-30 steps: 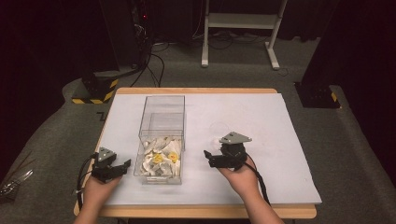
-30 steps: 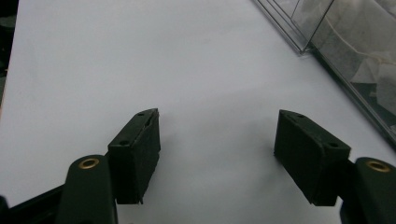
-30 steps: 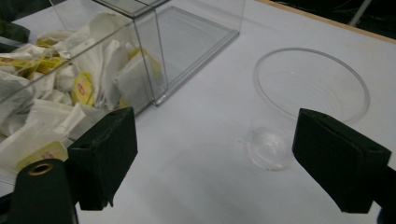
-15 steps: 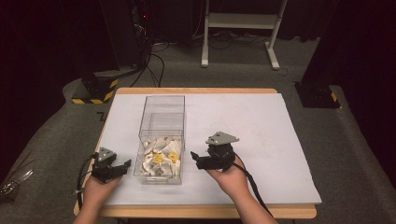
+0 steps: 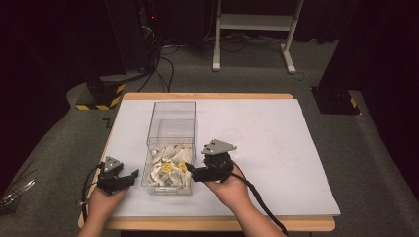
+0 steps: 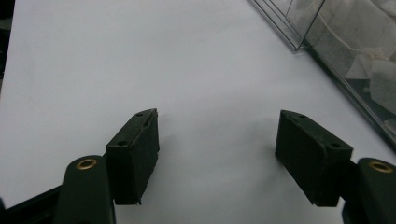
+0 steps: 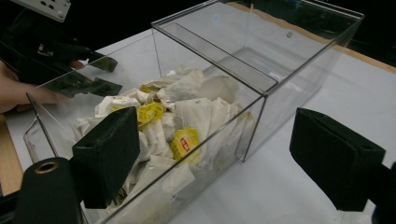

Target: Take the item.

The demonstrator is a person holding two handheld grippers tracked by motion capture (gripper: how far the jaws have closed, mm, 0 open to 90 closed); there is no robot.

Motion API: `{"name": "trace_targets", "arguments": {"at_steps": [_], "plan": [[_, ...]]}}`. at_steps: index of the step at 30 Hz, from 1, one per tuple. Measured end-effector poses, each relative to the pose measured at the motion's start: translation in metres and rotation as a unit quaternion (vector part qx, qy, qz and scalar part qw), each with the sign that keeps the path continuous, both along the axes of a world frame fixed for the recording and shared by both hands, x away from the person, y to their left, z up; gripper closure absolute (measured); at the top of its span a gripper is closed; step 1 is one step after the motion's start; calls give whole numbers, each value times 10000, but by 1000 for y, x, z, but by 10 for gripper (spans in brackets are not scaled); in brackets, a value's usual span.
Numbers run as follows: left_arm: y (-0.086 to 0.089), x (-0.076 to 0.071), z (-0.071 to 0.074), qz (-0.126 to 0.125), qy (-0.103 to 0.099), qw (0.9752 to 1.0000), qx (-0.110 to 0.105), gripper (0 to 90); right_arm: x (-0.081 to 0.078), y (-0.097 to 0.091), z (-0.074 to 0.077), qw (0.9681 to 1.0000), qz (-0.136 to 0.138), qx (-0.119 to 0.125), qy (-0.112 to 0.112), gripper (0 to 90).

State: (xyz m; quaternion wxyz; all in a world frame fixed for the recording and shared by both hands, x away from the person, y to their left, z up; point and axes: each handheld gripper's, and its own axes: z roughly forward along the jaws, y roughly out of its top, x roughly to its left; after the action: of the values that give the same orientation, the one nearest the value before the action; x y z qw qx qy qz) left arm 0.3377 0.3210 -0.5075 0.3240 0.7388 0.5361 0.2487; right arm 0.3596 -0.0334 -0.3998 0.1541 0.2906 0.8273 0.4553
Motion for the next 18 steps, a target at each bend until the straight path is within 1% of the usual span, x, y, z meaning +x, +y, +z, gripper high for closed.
{"name": "trace_targets", "arguments": {"at_steps": [1,2,4,6,10,14,18], "plan": [[0,0,0,-6,-4,10000,24,306,0,1,0,10000,14,0,7,163],[-1,-1,0,22,13,10000,-52,306,-1,4,0,10000,59,-6,7,166],[-1,-1,0,27,13,10000,-61,305,-2,8,0,9999,123,-39,28,167],[-1,-1,0,18,20,10000,-56,305,-3,13,-1,9998,192,-81,26,167],[-1,-1,0,26,6,10000,-53,305,-6,22,-3,9995,309,-68,9,168],[-1,-1,0,12,20,10000,-32,305,-7,28,-3,9993,374,-38,65,173],[-1,-1,0,14,15,10000,-34,305,-10,36,-3,9988,491,-72,25,185]]}}
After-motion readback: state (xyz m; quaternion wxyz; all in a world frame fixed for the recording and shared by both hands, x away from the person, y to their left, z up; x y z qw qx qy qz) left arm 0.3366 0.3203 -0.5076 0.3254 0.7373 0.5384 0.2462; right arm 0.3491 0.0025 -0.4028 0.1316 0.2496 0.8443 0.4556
